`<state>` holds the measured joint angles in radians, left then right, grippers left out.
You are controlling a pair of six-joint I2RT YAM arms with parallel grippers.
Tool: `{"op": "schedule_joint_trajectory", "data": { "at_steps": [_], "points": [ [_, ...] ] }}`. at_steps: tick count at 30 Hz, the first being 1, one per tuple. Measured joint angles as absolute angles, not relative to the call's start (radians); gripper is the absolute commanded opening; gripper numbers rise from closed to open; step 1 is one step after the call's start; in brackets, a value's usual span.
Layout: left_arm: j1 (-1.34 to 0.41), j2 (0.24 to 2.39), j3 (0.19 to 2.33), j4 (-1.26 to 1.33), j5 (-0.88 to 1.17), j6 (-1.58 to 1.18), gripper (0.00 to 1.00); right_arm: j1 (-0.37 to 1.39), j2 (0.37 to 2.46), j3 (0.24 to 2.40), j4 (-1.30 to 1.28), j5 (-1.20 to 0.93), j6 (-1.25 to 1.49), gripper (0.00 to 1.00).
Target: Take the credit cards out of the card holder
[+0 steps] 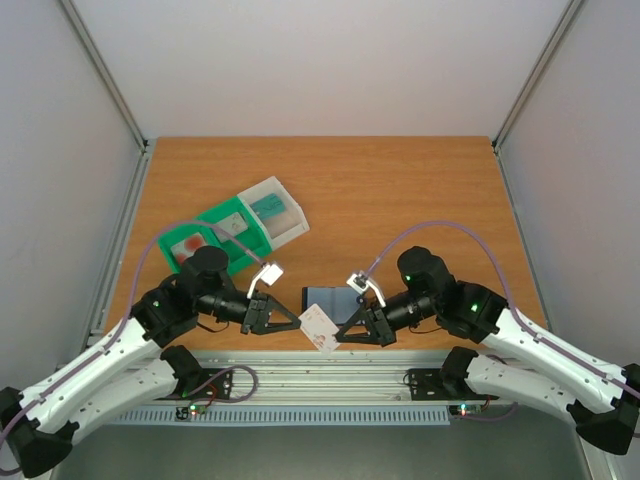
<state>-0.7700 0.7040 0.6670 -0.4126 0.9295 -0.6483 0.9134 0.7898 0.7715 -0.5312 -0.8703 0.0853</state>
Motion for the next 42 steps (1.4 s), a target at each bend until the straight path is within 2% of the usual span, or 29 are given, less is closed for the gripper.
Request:
{"op": "schedule_joint_trajectory", "data": {
  "at_steps": [4, 7, 12, 13, 15, 16, 24, 32, 37, 42],
  "points": [
    [-0.770, 0.717, 0.662, -0.407, 0.947, -0.651, 0.00, 0.913, 0.801, 0.769, -0.525, -0.877, 0.086, 0.03],
    [-0.770, 0.717, 0.661, -0.408, 0.950, -0.649, 0.01, 0.913, 0.803, 0.768, -0.528, -0.876, 0.086, 0.14],
    [-0.770, 0.708, 0.662, -0.428, 0.912, -0.633, 0.00, 0.913, 0.794, 0.768, -0.543, -0.817, 0.086, 0.58],
    [-0.770, 0.705, 0.667, -0.445, 0.886, -0.627, 0.00, 0.913, 0.785, 0.768, -0.551, -0.790, 0.080, 0.64],
    [-0.770, 0.702, 0.683, -0.474, 0.834, -0.617, 0.00, 0.913, 0.761, 0.768, -0.566, -0.739, 0.081, 0.89],
    [-0.770, 0.702, 0.697, -0.495, 0.793, -0.614, 0.01, 0.913, 0.748, 0.768, -0.575, -0.715, 0.088, 0.97],
    [-0.769, 0.728, 0.832, -0.628, 0.500, -0.593, 0.00, 0.913, 0.649, 0.769, -0.623, -0.491, 0.096, 0.99],
    [-0.743, 0.717, 0.841, -0.704, 0.171, -0.599, 0.01, 0.913, 0.526, 0.767, -0.682, -0.281, 0.104, 0.99],
    [-0.678, 0.759, 0.841, -0.718, 0.002, -0.623, 0.00, 0.913, 0.417, 0.752, -0.698, -0.189, 0.111, 0.99],
    [-0.588, 0.855, 0.841, -0.709, -0.081, -0.662, 0.00, 0.913, 0.370, 0.721, -0.705, -0.137, 0.127, 0.99]
  ]
}}
